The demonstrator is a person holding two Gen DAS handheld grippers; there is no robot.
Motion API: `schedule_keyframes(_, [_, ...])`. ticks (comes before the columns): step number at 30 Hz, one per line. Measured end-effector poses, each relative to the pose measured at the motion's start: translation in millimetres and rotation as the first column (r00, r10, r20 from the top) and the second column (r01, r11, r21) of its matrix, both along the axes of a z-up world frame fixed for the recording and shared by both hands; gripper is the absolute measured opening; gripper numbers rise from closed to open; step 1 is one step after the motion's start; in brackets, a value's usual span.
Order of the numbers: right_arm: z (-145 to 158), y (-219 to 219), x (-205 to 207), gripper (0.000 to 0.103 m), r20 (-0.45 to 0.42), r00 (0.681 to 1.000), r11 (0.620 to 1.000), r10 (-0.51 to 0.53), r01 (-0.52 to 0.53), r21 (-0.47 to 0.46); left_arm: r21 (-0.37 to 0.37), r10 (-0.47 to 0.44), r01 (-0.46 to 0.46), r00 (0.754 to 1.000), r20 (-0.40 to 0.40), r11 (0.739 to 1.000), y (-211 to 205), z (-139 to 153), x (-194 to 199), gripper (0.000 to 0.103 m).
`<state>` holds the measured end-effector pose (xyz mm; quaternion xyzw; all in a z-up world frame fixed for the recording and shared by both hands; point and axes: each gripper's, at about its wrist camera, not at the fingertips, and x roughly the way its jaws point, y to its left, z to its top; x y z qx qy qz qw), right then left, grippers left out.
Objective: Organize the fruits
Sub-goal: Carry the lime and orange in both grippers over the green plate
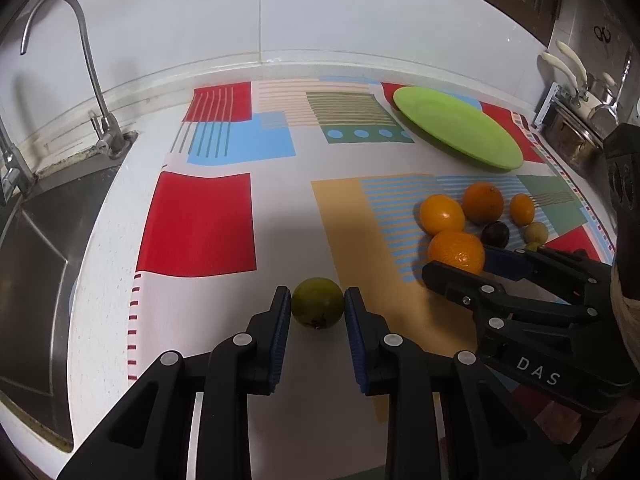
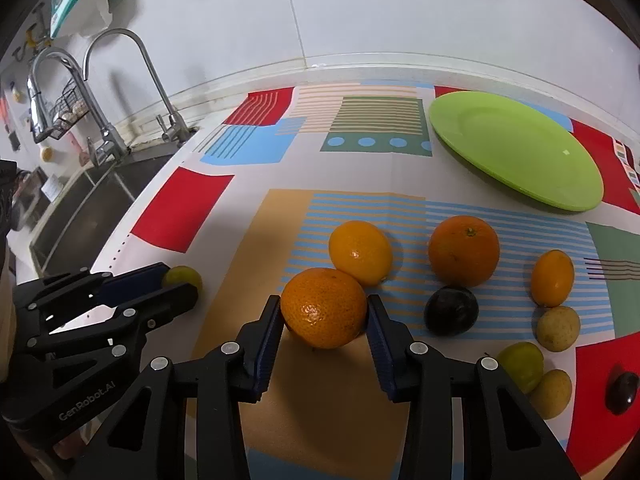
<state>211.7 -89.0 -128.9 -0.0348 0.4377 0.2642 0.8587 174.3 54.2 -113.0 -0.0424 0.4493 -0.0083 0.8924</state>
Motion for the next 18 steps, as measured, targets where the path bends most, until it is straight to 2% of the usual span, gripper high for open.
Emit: schedule_keyframes(18, [49,-38,-24,0.042,0.098,0.994,0.997,0.039,-0.045,0.065,0.017,0.002,-0.005,0.991,0.132,1.0,-42,55,-24,0.028])
